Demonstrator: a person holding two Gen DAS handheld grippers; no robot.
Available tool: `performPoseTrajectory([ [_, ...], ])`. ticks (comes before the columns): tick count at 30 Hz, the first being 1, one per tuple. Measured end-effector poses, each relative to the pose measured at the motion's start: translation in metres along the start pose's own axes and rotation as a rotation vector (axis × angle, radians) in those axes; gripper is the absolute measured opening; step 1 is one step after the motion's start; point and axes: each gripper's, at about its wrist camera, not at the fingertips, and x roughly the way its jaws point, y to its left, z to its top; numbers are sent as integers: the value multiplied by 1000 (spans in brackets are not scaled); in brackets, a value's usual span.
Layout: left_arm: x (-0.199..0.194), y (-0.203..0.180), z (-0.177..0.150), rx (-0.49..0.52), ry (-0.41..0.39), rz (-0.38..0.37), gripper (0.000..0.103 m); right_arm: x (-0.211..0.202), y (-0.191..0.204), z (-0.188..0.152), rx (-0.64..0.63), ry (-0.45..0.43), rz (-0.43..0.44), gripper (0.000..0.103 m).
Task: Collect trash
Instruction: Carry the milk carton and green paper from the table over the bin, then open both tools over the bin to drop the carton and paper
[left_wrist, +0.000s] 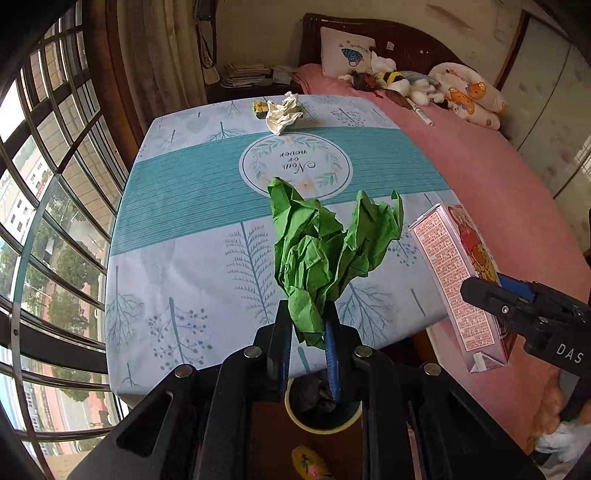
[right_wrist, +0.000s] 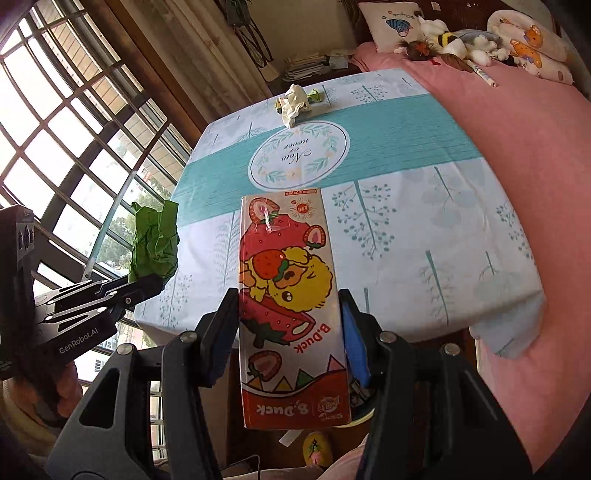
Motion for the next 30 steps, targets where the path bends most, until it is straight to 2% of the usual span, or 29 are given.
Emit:
performPoseTrajectory([
  [6, -4, -13, -82, 44, 104, -50, 16, -7, 3, -83, 52, 112, -37, 49],
  [11, 29, -23, -128, 50, 199, -53, 16, 15, -10, -127, 82, 204, -65, 49],
  [14, 55, -29, -152, 46, 252, -46, 16, 43, -30, -149, 117, 258, -86, 49],
  [18, 101, -33, -183, 32, 317, -47, 16, 88, -61, -180, 172, 304, -101, 49],
  [24, 191, -38, -224, 19, 388, -14, 16, 172, -104, -224, 227, 355, -99, 49],
  [30, 279, -40, -260, 20, 429, -1, 16, 245, -138, -259, 243, 385, -101, 50],
])
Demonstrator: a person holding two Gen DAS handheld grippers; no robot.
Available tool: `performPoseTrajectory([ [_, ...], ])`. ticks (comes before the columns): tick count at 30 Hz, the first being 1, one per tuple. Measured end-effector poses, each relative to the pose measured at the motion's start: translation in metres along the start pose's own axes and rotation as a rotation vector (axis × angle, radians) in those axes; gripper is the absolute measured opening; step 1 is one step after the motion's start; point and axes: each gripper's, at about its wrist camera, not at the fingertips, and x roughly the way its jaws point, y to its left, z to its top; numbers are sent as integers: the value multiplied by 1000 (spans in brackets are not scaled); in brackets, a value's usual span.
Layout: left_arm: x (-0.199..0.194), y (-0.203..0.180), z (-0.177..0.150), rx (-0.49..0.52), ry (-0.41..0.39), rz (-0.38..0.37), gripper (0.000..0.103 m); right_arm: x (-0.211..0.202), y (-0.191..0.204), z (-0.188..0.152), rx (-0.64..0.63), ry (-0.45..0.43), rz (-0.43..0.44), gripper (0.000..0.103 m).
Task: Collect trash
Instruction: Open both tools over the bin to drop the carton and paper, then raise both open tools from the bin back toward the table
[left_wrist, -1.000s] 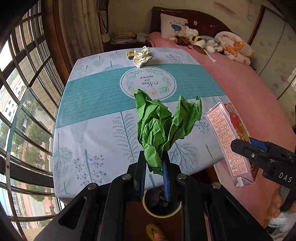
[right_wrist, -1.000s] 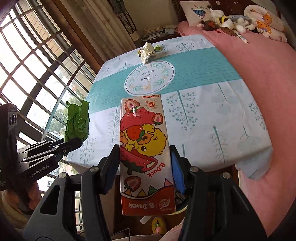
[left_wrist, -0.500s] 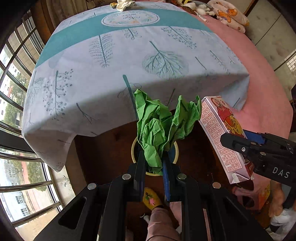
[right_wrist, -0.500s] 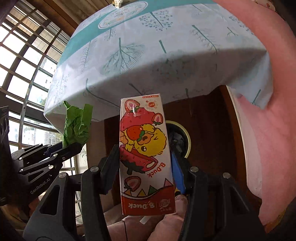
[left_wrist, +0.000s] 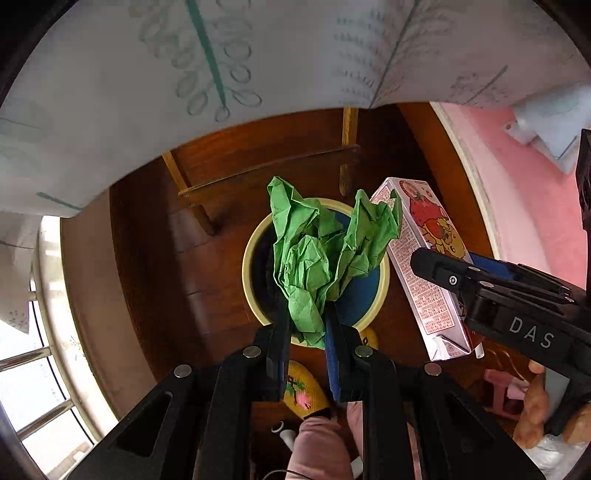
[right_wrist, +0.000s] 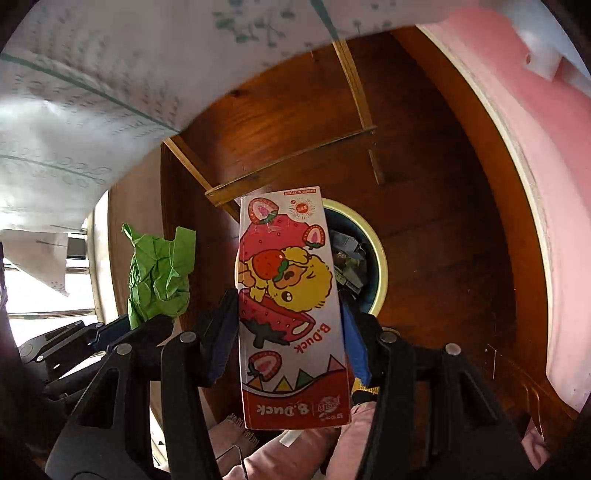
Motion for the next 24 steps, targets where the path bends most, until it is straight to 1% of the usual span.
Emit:
performPoseTrajectory([
  [2, 22, 0, 2, 1, 4, 0, 18, 22, -8, 0, -4, 11, -1, 50],
  [3, 32, 0, 2, -1, 10, 3, 23, 30, -11, -2, -4, 17, -6, 51],
  [4, 41, 0, 2, -6, 19, 7, 29, 38, -14, -2, -2, 28, -12, 54],
  [5, 49, 1, 2, -13, 28, 6, 32, 45, -15, 0, 2, 38, -13, 56],
  [6, 57, 2, 2, -20, 36, 10, 39, 51, -17, 2, 7, 40, -18, 62],
  [7, 62, 4, 2, -27, 45, 18, 46, 54, -19, 3, 10, 37, -25, 65],
  [8, 68, 6, 3, -32, 53, 22, 50, 56, -22, 4, 13, 35, -27, 65],
  [10, 77, 7, 7, -36, 59, 31, 64, 58, -26, 3, 17, 36, -28, 66],
  [13, 78, 8, 3, -45, 40, 57, 77, 55, -28, 2, 13, 29, -22, 67],
  [17, 63, 12, 0, -75, -1, 65, 79, 43, -27, 3, -1, 19, -30, 67],
  [24, 5, 13, 3, -119, -86, 68, 79, -6, -8, 5, -25, -12, -31, 67],
])
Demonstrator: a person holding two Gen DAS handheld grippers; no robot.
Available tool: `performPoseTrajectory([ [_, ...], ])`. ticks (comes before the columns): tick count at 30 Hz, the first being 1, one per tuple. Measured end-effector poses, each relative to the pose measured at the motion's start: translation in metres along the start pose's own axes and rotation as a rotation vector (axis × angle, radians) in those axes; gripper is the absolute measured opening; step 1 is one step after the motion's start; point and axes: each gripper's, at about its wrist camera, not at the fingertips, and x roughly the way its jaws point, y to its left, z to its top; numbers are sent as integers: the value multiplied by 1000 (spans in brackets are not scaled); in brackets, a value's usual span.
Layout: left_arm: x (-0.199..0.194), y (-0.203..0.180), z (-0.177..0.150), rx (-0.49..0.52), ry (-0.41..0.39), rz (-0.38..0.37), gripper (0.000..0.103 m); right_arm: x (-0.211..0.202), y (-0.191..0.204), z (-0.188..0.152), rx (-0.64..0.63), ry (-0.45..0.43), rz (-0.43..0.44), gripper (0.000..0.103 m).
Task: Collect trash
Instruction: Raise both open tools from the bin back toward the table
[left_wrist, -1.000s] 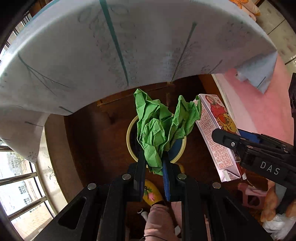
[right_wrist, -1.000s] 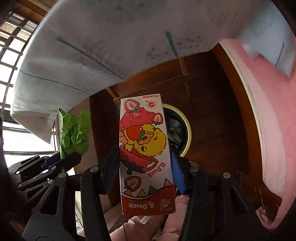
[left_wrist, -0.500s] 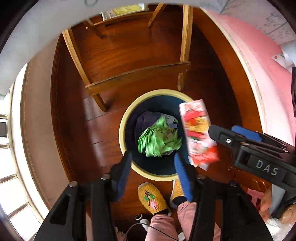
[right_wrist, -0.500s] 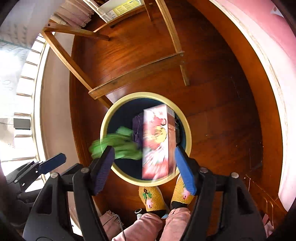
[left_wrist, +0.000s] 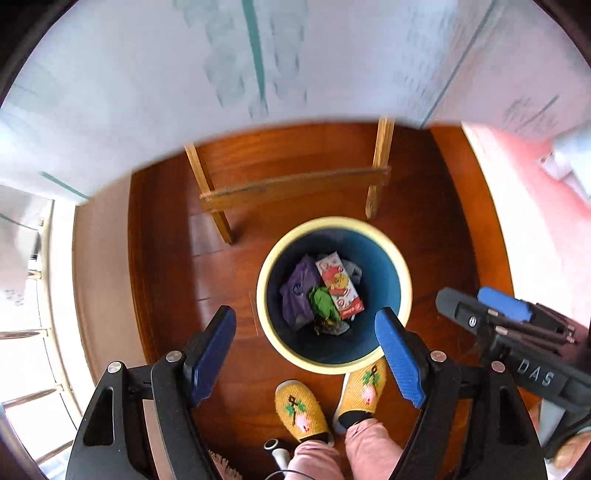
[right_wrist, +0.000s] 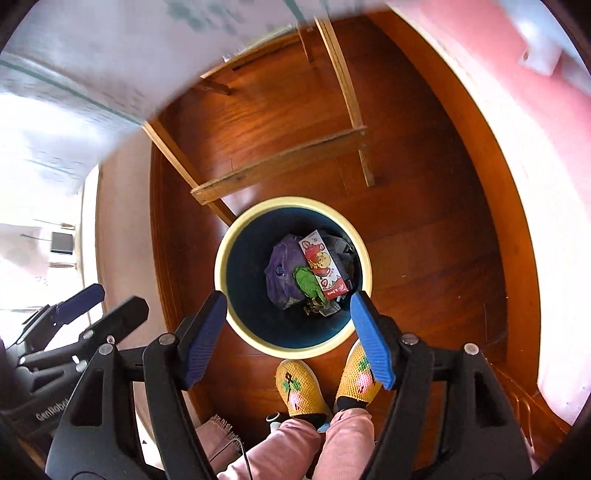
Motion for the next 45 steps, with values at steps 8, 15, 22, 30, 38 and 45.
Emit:
performPoseTrajectory([
  [8, -99, -4, 8, -5, -77, 1, 79, -89, 30, 3, -60, -66, 17, 67],
  [15, -212, -5, 14, -25, -185, 55, 79, -183, 61, 7, -155, -149, 63, 67],
  [22, -310, -5, 27, -45, -297, 95, 74, -272, 92, 24, -229, -218, 161, 67],
  [30, -406, -4, 65, -56, -436, 138, 74, -360, 135, 58, -346, -349, 221, 67],
  [38, -476, -2, 97, -57, -530, 202, 74, -408, 166, 97, -469, -416, 206, 67],
  [45, -537, 9, 139, -41, -597, 281, 74, -436, 174, 150, -461, -426, 246, 67],
])
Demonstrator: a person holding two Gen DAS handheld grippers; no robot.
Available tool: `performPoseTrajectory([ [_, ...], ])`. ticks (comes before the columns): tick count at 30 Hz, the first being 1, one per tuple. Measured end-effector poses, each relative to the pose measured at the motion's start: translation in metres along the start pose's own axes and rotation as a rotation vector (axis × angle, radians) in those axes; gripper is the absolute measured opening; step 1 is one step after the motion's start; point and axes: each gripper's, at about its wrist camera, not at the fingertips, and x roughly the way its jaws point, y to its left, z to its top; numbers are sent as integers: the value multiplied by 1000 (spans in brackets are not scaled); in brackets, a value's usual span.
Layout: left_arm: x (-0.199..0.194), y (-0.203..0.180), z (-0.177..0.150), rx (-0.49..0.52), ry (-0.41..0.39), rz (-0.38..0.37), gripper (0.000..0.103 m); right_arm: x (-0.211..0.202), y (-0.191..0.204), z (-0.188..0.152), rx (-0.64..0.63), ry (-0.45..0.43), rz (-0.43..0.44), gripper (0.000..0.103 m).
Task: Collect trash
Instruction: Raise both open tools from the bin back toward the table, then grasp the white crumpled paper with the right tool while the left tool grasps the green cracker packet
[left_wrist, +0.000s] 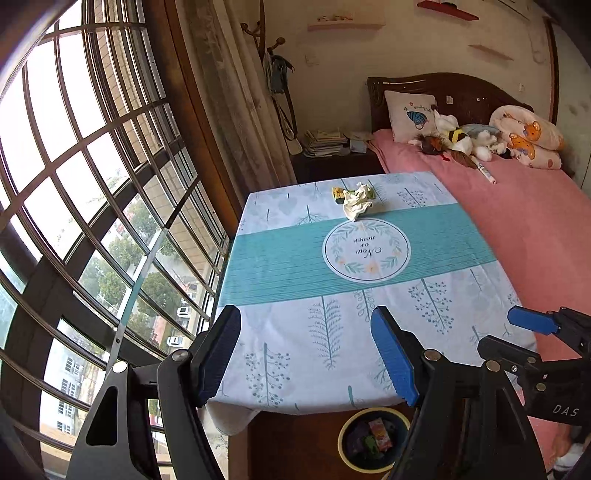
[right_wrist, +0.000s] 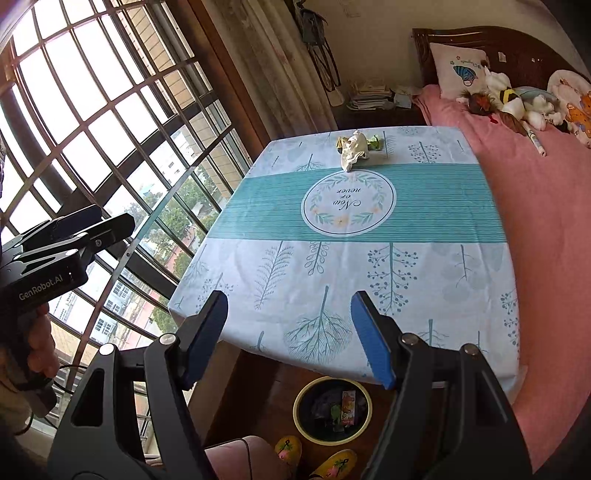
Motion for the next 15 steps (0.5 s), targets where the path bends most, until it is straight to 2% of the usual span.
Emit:
performPoseTrajectory([
  [7, 20, 26, 69, 52, -6, 31, 74, 33, -27, 57, 86, 42, 18, 67],
  [11, 51, 38, 104, 96, -2, 35, 74, 57, -36, 91, 116, 44, 12, 67],
  [15, 100, 51, 138, 151, 2, 24, 74, 97, -45, 128, 185, 45, 6, 75],
])
